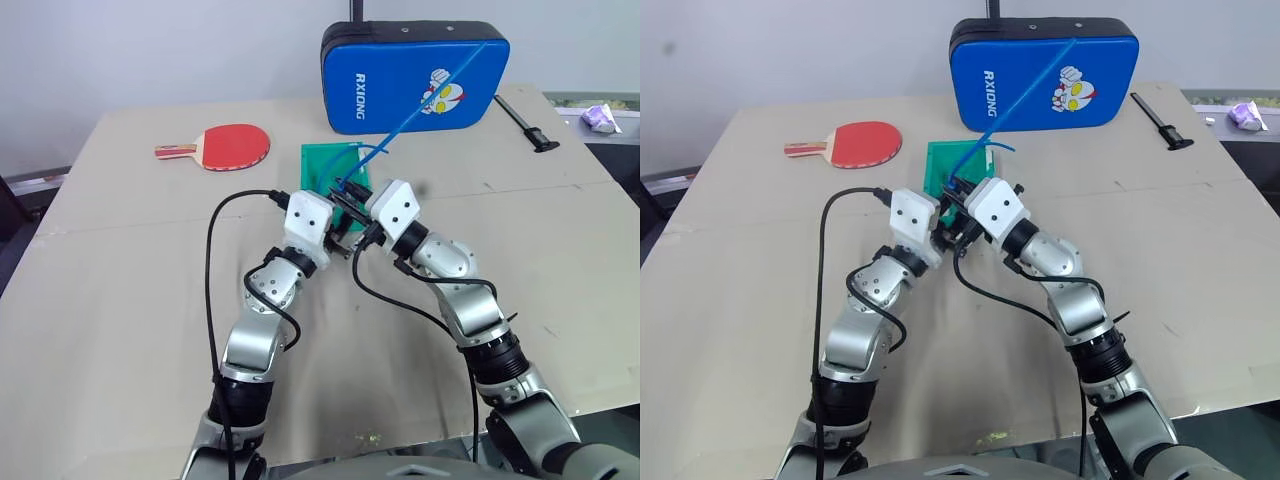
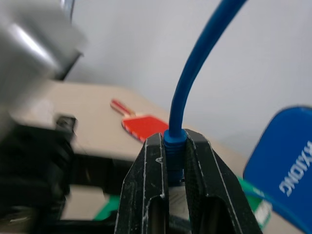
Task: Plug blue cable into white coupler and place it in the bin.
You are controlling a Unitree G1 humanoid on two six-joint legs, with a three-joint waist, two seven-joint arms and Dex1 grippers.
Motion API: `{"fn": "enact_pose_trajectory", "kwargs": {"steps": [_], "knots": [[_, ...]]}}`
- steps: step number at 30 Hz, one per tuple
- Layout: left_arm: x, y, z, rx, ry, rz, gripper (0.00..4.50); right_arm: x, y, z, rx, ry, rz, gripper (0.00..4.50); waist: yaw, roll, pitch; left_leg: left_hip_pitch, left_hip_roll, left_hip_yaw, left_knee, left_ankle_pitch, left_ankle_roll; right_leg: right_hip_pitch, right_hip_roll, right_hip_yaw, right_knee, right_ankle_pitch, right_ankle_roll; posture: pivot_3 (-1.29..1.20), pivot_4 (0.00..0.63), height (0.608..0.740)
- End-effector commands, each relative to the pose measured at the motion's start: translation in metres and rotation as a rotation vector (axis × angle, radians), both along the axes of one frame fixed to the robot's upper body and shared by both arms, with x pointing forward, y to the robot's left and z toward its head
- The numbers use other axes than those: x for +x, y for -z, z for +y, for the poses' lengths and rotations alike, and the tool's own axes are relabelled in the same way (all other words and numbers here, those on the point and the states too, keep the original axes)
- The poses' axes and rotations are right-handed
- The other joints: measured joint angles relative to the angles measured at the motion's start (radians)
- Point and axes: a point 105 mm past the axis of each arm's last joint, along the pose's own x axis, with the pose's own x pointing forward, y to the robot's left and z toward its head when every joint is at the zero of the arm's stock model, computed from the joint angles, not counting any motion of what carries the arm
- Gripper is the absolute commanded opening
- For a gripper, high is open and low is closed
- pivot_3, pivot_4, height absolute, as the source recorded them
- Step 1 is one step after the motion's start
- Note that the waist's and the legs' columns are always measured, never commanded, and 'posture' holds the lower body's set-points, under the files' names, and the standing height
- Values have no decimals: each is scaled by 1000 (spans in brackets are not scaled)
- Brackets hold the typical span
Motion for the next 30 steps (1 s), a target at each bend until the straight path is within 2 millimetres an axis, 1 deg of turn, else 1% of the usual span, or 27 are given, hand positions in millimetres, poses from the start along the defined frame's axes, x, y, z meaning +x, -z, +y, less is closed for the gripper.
{"fn": "enact_pose_trajectory", "kwargs": {"steps": [1, 4, 6, 7, 8, 10, 12, 14, 16, 19, 21, 23, 25, 27, 29, 30], "knots": [[-9, -15, 3, 9, -10, -84, 3588, 0, -9, 0, 7, -11, -33, 0, -1, 0, 0, 0, 0, 0, 0, 0, 0, 0, 0, 0, 0, 0, 0, 0, 150, 740], [-15, -1, 16, 43, -50, -48, 3588, 2, -8, 0, -33, -37, -14, 0, -6, 0, 0, 0, 0, 0, 0, 0, 0, 0, 0, 0, 0, 0, 0, 0, 150, 740], [-21, 6, 27, 54, -80, -27, 3588, 8, -17, -1, -31, -48, -12, 0, -6, 0, 0, 1, 1, 0, -1, 0, 0, 0, 0, 1, 0, 0, 0, 0, 150, 740], [-25, 7, 35, 43, -101, -15, 3588, 12, -24, 1, -4, -60, 19, 0, -6, 0, 0, 1, 1, 1, -1, 0, 0, 0, 0, 1, 0, 0, 0, 0, 150, 740], [-29, 7, 43, 31, -123, -6, 3588, 18, -31, 4, 28, -69, 59, 0, -7, 1, 0, 1, 1, 1, -1, 0, 0, 0, 0, 1, 0, 0, 0, 0, 150, 740], [-35, 5, 59, 13, -173, 13, 3588, 34, -39, 13, 78, -73, 182, 0, -14, 1, 0, 1, 1, 1, -1, 0, 0, 0, 0, 2, 0, 1, -2, 0, 150, 740], [-40, 0, 71, -1, -216, 23, 3588, 45, -39, 25, 72, -123, 306, 0, -14, 1, 0, 1, 2, -1, -1, 0, 0, 0, 1, 0, 1, 2, -3, 0, 150, 740], [-43, -6, 80, -34, -251, 44, 3588, 55, -34, 33, 50, -139, 416, 0, -10, 1, 0, 1, 2, -2, -1, 0, -1, 0, 0, -2, 1, 2, -4, 0, 150, 740], [-45, -7, 85, -13, -266, 62, 3588, 65, -30, 36, 50, -127, 484, 0, -8, 1, 0, 1, 2, -2, -1, 0, -1, 0, 0, -3, 0, 2, -4, 0, 150, 740], [-48, -9, 91, -9, -266, 96, 3588, 89, -24, 37, 108, -59, 624, 0, -4, 1, 0, 0, 2, -1, -1, 0, -1, 0, 0, -2, 0, 2, -4, 0, 150, 740], [-49, -10, 92, -8, -262, 109, 3626, 98, -24, 37, 113, -33, 645, 799, -4, 1, 0, 0, 2, -1, -1, 0, -1, 0, 1, -2, -1, 2, -4, 0, 150, 740], [-51, -12, 91, -19, -257, 113, 3626, 104, -30, 34, 112, -10, 612, 1552, -6, 1, 0, -1, 2, -1, -1, 0, -1, 0, 0, -2, -1, 2, -4, 0, 150, 740], [-53, -13, 90, -29, -247, 111, 3626, 110, -42, 30, 134, 16, 556, 2728, -9, 1, 0, -1, 2, 0, -2, 0, -1, -1, 0, -2, -2, 2, -4, 0, 150, 740], [-54, -14, 89, -38, -240, 103, 3626, 113, -49, 25, 150, 26, 524, 3715, -13, 1, 0, -1, 2, 0, -3, 0, -1, -2, 0, -2, -1, 2, -4, 0, 150, 740], [-54, -15, 88, -39, -232, 96, 3626, 114, -51, 19, 156, 29, 499, 4463, -16, 1, 0, -1, 2, 0, -3, 0, -1, -2, 0, -2, -1, 2, -4, 0, 150, 740], [-54, -14, 87, -36, -229, 98, 3626, 113, -53, 15, 157, 25, 481, 4463, -18, 1, 0, -1, 2, 0, -3, 0, -1, -2, 0, -2, -1, 2, -4, 0, 150, 740]]}}
